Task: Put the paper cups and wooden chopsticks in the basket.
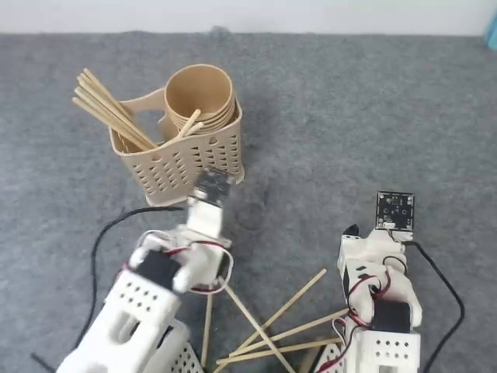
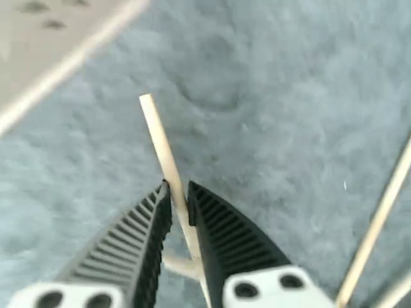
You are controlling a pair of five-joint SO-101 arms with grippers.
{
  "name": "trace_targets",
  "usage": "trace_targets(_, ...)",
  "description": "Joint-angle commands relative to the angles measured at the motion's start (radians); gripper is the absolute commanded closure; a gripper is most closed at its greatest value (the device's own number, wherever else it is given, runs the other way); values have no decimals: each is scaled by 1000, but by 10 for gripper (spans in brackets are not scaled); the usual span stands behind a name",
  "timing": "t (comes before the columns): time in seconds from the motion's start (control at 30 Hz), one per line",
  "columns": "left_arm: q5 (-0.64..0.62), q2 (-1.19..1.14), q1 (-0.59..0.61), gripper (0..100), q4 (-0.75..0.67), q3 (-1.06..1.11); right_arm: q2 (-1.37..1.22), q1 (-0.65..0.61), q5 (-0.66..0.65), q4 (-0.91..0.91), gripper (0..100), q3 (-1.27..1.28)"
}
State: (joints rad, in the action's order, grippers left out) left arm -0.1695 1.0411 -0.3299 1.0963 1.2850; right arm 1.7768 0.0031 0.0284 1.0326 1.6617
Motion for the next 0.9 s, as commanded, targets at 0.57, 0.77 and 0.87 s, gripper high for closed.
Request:
trace_targets(0.57, -25, 379, 318, 988, 295, -768, 18, 18, -15, -1, 800, 23)
trace_targets(0.77, -117, 382, 459, 988, -6, -728, 18, 18, -15, -1, 800, 23)
trace_targets(0.87, -152, 377, 519, 988, -245, -644, 18, 18, -15, -1, 800, 23)
